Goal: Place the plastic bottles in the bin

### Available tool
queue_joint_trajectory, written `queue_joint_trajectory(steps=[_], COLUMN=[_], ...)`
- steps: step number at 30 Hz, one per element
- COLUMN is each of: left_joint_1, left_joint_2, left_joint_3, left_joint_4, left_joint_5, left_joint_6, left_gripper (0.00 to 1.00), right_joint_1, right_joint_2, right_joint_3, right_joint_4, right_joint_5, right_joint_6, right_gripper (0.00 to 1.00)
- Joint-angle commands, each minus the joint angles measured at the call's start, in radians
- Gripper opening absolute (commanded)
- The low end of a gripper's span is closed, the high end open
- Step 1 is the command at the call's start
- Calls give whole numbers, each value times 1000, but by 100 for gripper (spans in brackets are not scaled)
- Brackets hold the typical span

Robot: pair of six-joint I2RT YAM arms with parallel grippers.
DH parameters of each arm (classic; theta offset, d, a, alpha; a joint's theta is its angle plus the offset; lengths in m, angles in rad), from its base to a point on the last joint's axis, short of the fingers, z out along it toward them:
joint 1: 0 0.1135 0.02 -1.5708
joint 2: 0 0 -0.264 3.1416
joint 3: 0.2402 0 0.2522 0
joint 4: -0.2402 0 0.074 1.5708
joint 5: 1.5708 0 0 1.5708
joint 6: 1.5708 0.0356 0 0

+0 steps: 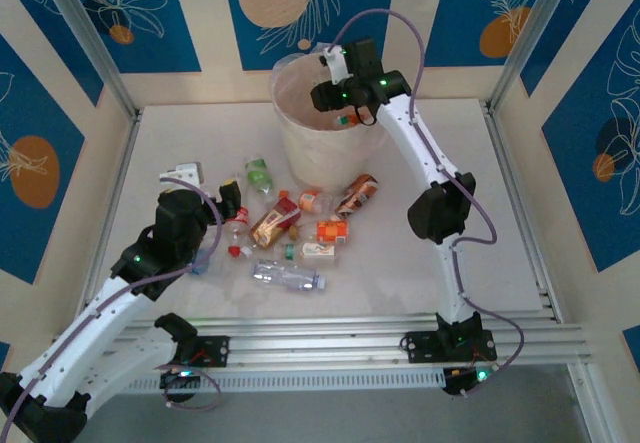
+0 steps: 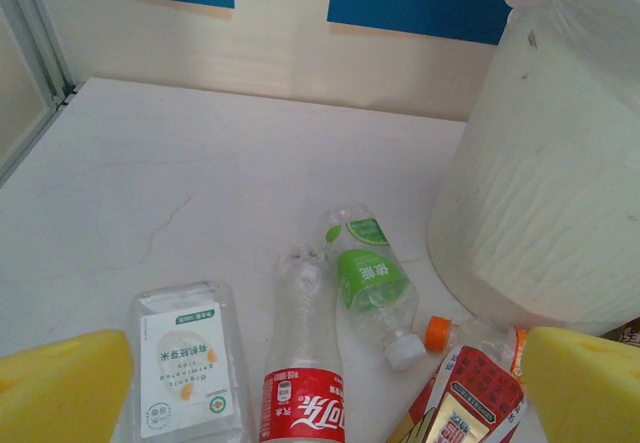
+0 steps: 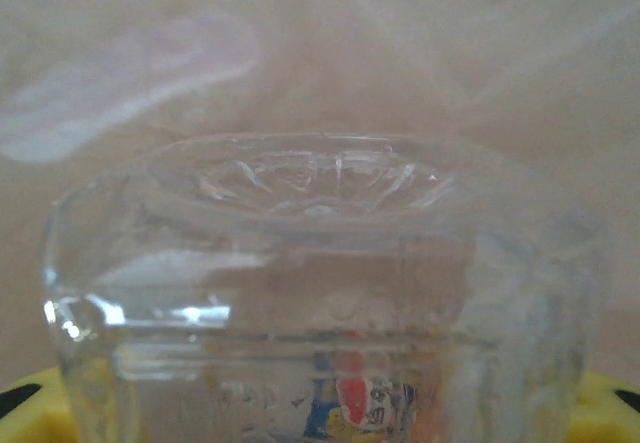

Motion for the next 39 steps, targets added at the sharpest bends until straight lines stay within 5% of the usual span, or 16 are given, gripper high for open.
queue_joint_trajectory(steps=[1, 5, 14, 26, 39], left_joint_1=[-5, -7, -6, -6, -6], left_joint_2=[-9, -13, -27, -42, -41], left_joint_3=[29, 30, 34, 42, 40], left_joint_4=[-22, -28, -42, -67, -66], left_joint_5=[-14, -18, -34, -41, -30], left_joint_6=[7, 4, 5, 7, -4], left_gripper=[99, 100, 99, 99, 100], right_joint_1=[21, 29, 38, 75, 102], right_joint_2=[40, 72, 110, 98, -198], right_joint_3=[32, 52, 53, 186, 107], right_joint_4=[-42, -54, -59, -102, -61], right_joint_5=[45, 67, 109, 230, 402], right_joint_6=[-64, -81, -105, -131, -4], right_gripper=[56, 56, 79, 92, 99])
